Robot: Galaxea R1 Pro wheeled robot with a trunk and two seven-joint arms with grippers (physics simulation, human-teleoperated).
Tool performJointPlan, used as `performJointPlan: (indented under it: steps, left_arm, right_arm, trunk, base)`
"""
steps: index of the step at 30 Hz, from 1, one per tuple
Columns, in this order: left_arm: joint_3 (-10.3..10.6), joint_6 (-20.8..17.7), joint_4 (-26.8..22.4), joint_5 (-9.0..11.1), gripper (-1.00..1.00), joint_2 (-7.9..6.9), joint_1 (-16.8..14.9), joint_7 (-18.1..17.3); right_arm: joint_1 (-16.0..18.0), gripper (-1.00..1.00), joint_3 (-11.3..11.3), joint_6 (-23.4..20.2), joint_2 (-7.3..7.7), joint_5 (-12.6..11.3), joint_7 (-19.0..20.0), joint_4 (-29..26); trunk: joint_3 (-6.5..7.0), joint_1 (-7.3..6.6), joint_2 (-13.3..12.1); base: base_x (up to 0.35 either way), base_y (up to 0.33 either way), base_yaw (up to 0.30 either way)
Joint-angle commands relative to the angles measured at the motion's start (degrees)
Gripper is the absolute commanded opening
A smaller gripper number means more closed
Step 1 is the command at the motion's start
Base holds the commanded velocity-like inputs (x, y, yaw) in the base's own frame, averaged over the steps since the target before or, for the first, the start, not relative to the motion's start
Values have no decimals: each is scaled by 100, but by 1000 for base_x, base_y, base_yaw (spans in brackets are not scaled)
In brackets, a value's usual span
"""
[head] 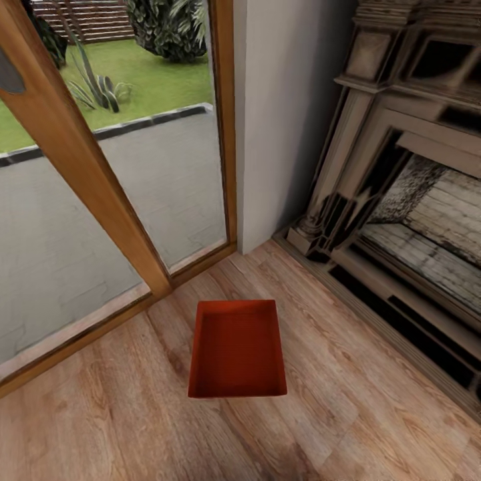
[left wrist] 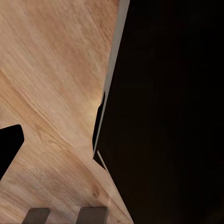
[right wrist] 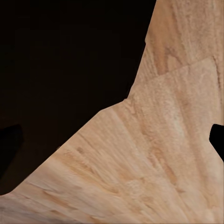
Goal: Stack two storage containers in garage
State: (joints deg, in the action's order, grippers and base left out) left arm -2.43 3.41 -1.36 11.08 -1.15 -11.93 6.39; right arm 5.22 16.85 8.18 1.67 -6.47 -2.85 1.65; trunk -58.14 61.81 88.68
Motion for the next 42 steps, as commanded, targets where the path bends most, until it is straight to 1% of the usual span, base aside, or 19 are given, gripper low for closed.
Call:
performJointPlan:
  steps: [1,13,21,22,24,25,27,28,29,32,34,35,36,39,40,41,42]
  left_arm:
    - [-21,20,4,22,100,1,-2,3]
    - [-20,20,13,26,100,1,-2,3]
    - [-22,20,13,26,100,-7,-2,3]
    - [-22,20,6,20,100,-2,-2,5]
    - [-29,15,-1,12,100,-5,-2,8]
    - [-35,14,-7,5,100,-6,-2,9]
    - [-38,-18,-95,-12,100,-41,-4,12]
    - [-39,-37,-207,-11,100,-79,-12,18]
    - [-39,-45,-273,-10,100,-91,-13,20]
    - [-38,-180,-813,-5,100,-170,-18,27]
    - [-41,-258,-1029,-4,100,-209,-19,23]
    - [-43,-360,-1318,-3,100,-246,-19,16]
    - [-44,-417,-1475,-2,100,-260,-19,15]
    - [-46,-886,-2422,-7,100,-328,-20,30]
    - [-46,-983,-2573,-7,100,-345,-20,32]
    - [-46,-1179,-2865,-8,100,-381,-23,34]
    - [-46,-1480,-3281,-9,100,-433,-27,33]
  right_arm:
    - [6,100,49,37,-2,-60,-5,16]
    - [6,100,64,51,32,-11,41,11]
    - [6,100,59,44,5,-25,-8,11]
    - [6,100,44,41,8,-66,-22,11]
    - [6,100,58,38,-3,-49,-27,11]
    - [7,100,59,37,-8,-36,-28,-8]
    - [73,100,56,-106,-22,-49,-31,-366]
    - [87,100,54,-293,-31,-53,-48,-793]
    - [90,100,52,-383,-42,-53,-55,-957]
    - [148,100,46,-1101,-142,-57,-111,-1951]
    - [202,100,40,-1316,-170,-60,-124,-2227]
    - [268,100,33,-1485,-206,-61,-135,-2466]
    - [303,100,30,-1545,-230,-62,-139,-2565]
    - [646,100,24,-1717,-419,-64,-175,-2880]
    - [720,100,24,-1727,-451,-64,-188,-2903]
    - [864,100,22,-1736,-501,-64,-226,-2935]
    - [1068,100,21,-1735,-548,-68,-290,-2964]
  trunk:
    - [-3,0,1]
    - [-3,0,1]
    - [-3,0,1]
    - [-3,0,1]
    - [-3,0,1]
    - [-3,0,1]
    - [-3,0,1]
    - [-3,0,1]
    - [-3,0,1]
    - [-3,0,1]
    - [-3,0,1]
    - [-3,0,1]
    - [-3,0,1]
    - [-3,0,1]
    - [-3,0,1]
    - [-3,0,1]
    - [-3,0,1]
  base:
    - [0,0,-29]
    - [0,0,-2]
    - [0,0,0]
    - [0,0,0]
    - [0,0,0]
    - [0,0,0]
    - [0,0,0]
    - [0,0,0]
    - [0,0,0]
    - [0,0,0]
    - [0,0,0]
    - [0,0,0]
    - [0,0,0]
    - [0,0,0]
    - [0,0,0]
    - [0,0,0]
    - [0,0,0]
